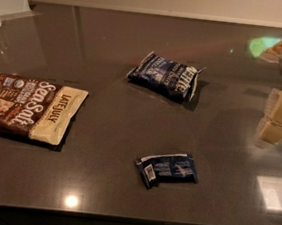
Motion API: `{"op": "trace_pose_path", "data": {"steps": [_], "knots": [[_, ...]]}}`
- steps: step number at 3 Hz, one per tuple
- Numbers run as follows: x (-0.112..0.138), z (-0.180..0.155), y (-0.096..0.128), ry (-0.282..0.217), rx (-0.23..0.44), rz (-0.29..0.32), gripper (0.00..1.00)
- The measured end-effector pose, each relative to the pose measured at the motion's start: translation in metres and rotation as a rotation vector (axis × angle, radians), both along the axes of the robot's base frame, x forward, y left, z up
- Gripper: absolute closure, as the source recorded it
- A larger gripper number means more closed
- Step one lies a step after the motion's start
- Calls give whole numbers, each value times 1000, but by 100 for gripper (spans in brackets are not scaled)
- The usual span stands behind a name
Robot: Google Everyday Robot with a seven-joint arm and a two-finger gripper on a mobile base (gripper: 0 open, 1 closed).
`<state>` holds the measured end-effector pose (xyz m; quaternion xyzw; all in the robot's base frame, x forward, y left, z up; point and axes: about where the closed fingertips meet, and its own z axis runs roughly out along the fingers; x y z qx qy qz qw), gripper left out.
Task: Pick rxbar blueberry
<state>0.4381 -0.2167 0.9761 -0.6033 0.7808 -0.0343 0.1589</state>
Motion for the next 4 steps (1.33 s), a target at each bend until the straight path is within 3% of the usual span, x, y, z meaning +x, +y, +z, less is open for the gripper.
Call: {"op": "trace_pose_path", "data": {"steps": [2, 4], "knots": [[-5, -5, 4, 16, 35, 32, 0], [-31, -49, 27, 81, 158, 151, 0]]}}
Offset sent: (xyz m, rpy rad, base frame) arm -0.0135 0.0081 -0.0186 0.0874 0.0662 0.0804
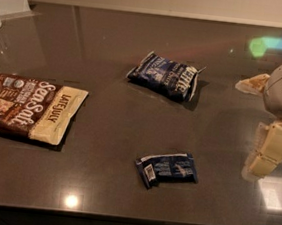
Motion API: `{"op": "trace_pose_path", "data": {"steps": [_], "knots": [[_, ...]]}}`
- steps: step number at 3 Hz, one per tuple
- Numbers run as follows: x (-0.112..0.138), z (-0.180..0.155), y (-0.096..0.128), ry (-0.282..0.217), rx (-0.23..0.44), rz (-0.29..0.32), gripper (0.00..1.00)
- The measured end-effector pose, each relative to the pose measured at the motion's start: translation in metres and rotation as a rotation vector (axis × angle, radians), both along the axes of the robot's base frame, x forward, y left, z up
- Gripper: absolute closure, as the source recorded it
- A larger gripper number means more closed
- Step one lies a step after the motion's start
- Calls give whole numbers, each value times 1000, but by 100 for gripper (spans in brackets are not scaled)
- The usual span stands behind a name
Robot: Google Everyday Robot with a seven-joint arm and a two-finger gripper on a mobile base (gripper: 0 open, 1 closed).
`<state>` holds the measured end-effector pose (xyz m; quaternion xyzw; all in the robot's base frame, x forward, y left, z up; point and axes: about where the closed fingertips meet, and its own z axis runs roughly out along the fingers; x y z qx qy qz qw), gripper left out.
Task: Pick rxbar blueberry
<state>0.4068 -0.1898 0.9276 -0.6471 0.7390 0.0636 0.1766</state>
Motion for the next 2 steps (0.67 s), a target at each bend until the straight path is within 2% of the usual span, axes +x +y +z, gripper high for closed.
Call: {"op": "trace_pose_path", "data": {"steps": [2], "knots": [[-12, -55, 40, 75, 101, 108, 0]]}}
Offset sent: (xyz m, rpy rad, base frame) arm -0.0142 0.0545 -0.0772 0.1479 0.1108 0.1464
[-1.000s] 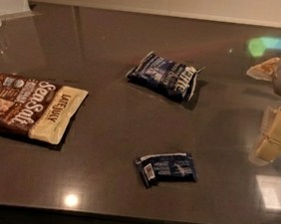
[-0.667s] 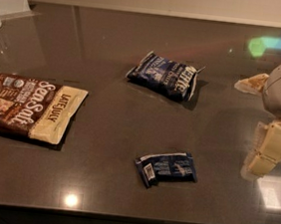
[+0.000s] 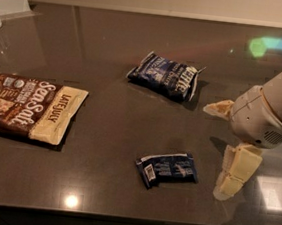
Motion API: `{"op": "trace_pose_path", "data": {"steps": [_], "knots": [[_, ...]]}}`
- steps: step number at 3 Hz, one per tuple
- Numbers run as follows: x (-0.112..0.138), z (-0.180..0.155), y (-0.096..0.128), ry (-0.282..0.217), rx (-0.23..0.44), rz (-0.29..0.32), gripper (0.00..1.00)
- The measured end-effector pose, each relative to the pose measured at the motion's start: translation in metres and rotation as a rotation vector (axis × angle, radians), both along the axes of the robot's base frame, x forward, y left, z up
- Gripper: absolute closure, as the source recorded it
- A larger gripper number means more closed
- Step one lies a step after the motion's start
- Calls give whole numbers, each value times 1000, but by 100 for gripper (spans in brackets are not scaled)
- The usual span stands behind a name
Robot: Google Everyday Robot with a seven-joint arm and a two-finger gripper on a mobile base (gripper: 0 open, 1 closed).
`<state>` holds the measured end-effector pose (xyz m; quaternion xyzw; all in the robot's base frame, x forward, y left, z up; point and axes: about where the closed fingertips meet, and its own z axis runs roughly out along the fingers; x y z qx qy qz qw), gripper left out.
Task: Pick rxbar blueberry
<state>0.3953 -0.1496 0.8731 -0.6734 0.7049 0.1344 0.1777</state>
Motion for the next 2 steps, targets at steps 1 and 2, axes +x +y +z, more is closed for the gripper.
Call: {"op": "trace_pose_path", "data": {"steps": [1, 2], "knots": [[2, -16, 14, 15, 29, 25, 0], [7, -31, 28, 21, 54, 41, 0]]}}
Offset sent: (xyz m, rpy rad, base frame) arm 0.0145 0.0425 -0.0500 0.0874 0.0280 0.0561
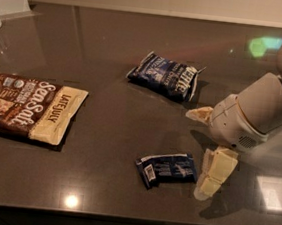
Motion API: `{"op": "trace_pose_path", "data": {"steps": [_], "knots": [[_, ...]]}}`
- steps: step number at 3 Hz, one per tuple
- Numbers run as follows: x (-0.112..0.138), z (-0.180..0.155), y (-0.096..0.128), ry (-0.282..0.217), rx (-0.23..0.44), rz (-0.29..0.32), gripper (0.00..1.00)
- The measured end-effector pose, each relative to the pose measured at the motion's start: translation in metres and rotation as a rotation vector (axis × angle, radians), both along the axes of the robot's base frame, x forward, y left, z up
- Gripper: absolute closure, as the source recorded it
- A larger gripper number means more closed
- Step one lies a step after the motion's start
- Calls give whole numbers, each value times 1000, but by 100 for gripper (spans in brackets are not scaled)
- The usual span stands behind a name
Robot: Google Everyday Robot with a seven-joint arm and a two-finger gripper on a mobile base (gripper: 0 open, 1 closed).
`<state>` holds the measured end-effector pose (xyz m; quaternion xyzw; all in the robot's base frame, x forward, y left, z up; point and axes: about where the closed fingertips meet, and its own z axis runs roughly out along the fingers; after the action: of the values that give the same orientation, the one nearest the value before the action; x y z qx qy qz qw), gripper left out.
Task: Pick rxbar blueberry
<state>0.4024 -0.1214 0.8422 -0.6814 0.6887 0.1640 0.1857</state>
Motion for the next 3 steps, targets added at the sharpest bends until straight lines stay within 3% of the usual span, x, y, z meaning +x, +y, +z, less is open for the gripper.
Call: {"op": "trace_pose_path", "data": {"steps": [2, 3], "knots": [[0, -14, 20, -8, 59, 29, 0], [-3, -16, 25, -14, 85, 43, 18]]}}
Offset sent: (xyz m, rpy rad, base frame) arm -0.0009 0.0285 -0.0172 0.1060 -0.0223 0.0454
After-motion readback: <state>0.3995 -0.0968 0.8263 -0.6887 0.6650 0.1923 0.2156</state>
